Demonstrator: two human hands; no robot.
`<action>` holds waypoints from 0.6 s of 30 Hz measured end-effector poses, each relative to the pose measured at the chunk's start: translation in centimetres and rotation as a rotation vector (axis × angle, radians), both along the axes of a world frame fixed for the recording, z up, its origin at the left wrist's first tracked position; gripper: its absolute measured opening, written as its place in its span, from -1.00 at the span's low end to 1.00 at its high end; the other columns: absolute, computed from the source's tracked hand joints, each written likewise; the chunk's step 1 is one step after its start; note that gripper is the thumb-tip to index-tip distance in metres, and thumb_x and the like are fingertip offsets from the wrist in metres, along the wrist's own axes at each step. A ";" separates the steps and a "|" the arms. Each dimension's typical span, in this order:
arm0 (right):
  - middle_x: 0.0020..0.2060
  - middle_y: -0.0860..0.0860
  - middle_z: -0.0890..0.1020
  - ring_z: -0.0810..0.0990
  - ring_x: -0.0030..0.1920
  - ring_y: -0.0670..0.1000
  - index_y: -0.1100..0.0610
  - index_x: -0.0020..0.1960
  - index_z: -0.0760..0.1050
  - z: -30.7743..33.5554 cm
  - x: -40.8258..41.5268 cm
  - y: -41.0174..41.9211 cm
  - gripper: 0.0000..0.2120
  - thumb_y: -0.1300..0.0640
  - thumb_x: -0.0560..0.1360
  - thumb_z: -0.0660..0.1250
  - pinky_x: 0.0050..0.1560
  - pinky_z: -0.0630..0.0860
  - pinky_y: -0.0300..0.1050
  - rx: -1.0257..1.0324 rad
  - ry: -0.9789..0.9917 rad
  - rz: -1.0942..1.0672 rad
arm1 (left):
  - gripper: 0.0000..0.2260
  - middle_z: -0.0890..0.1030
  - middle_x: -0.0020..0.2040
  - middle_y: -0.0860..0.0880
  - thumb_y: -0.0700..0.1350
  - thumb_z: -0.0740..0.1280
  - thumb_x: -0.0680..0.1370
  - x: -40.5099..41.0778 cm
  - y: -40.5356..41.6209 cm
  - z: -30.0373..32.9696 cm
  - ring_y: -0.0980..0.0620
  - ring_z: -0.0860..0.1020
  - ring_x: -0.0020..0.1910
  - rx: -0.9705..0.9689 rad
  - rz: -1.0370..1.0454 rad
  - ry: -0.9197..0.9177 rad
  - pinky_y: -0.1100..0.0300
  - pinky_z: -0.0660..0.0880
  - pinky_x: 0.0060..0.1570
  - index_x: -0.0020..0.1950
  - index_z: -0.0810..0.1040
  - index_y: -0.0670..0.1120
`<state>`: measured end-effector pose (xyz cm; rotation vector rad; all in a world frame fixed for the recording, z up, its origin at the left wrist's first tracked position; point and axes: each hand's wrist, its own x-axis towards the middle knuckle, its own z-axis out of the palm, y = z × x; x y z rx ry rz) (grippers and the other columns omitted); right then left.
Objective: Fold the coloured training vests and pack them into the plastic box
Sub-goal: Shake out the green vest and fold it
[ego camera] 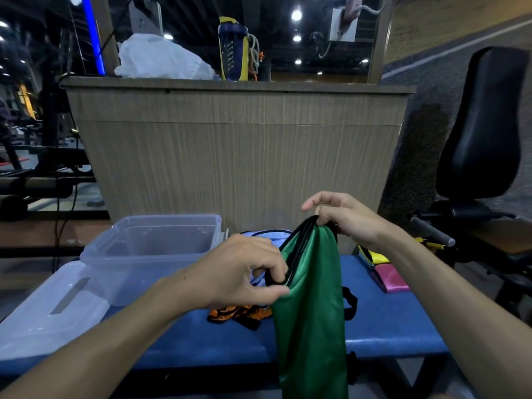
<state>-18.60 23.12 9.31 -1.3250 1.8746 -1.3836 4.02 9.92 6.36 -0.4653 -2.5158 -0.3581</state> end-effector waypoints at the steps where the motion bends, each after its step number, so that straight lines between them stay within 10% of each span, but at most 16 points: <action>1: -0.34 0.03 0.52 0.45 -0.37 -0.08 0.26 0.16 0.56 -0.1 0.2 -0.2 -0.69 0.45 0.50 0.18 -0.33 0.38 -0.24 0.005 0.008 -0.011 | -0.81 0.59 -0.22 0.11 -0.10 0.51 0.51 0.1 0.2 0.2 0.11 0.52 -0.21 -0.011 0.005 -0.020 0.24 0.44 -0.17 -0.23 0.54 -0.04; 8: -0.23 0.12 0.49 0.45 -0.26 0.05 0.15 0.07 0.60 -0.4 -0.9 0.3 -0.65 0.30 0.33 0.24 -0.27 0.37 -0.10 -0.028 -0.175 -0.015 | -0.86 0.54 -0.13 0.09 0.07 0.32 0.62 0.5 -2.1 0.3 0.00 0.40 -0.14 -0.669 0.374 0.188 0.09 0.40 -0.26 -0.03 0.56 0.03; 14: -0.25 0.11 0.48 0.49 -0.34 -0.03 0.29 0.13 0.52 0.4 -0.5 1.4 -0.62 0.51 0.47 0.05 -0.42 0.48 -0.25 -0.033 -0.283 0.171 | -0.79 0.59 -0.03 0.19 0.13 0.21 0.64 0.8 -3.2 -0.3 0.01 0.40 -0.03 -0.612 0.419 0.163 0.14 0.32 -0.15 -0.03 0.56 0.07; 18: -0.32 0.01 0.46 0.46 -0.42 -0.09 0.25 0.13 0.50 1.4 -0.1 1.7 -0.62 0.49 0.49 0.03 -0.49 0.44 -0.26 -0.059 -0.307 0.164 | -0.82 0.47 -0.12 0.11 0.15 0.20 0.63 0.8 -2.9 -0.8 0.15 0.41 -0.10 -0.182 0.410 0.079 0.08 0.51 -0.14 0.07 0.51 0.11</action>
